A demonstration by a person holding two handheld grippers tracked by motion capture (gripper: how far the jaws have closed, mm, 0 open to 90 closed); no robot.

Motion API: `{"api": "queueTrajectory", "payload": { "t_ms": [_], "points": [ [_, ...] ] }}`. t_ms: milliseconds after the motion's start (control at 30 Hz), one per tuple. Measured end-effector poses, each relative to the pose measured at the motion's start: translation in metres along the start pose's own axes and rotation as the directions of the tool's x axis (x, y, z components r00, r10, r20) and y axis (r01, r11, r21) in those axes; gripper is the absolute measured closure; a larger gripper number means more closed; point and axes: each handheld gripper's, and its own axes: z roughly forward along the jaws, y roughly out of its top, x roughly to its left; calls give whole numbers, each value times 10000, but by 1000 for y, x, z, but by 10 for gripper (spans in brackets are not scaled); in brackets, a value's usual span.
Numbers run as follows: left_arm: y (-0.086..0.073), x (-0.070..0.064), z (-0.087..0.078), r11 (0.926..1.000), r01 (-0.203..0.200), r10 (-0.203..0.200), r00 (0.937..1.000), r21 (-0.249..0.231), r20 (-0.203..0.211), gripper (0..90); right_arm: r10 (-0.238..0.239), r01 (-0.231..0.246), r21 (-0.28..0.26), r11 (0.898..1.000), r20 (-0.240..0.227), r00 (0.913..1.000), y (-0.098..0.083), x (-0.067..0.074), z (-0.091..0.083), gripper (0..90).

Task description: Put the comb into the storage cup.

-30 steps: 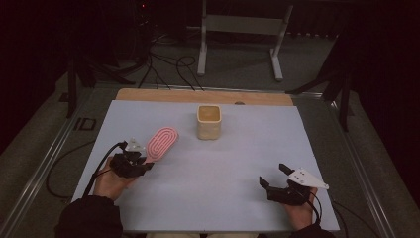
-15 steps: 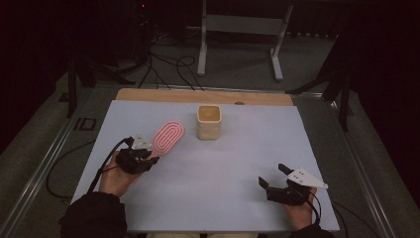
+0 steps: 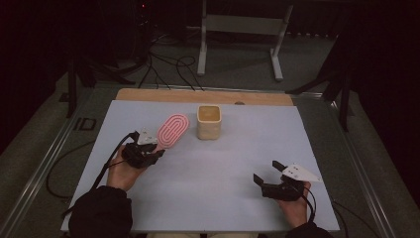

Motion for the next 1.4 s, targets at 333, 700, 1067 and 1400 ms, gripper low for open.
{"api": "queueTrajectory", "payload": {
  "t_ms": [333, 700, 1067, 1400],
  "points": [
    [7, -8, 1, 9992, -251, 243, 9994, -310, -256, 700, 6, -6, 7, 10000, -242, 9997, 24, 3, 17, 88],
    [13, -11, 3, 9977, -161, 135, 9992, -660, -388, 700, 384, -356, 335, 9988, -886, 9953, 46, 10, 47, 74],
    [12, -14, 2, 9956, -151, 99, 9983, -927, -570, 700, 304, -247, 433, 9988, -1368, 9901, 72, 25, 73, 71],
    [10, -18, 0, 9930, -170, 89, 9975, -1165, -701, 700, 344, -251, 505, 9984, -1923, 9807, 88, 40, 95, 71]
  ]
}}
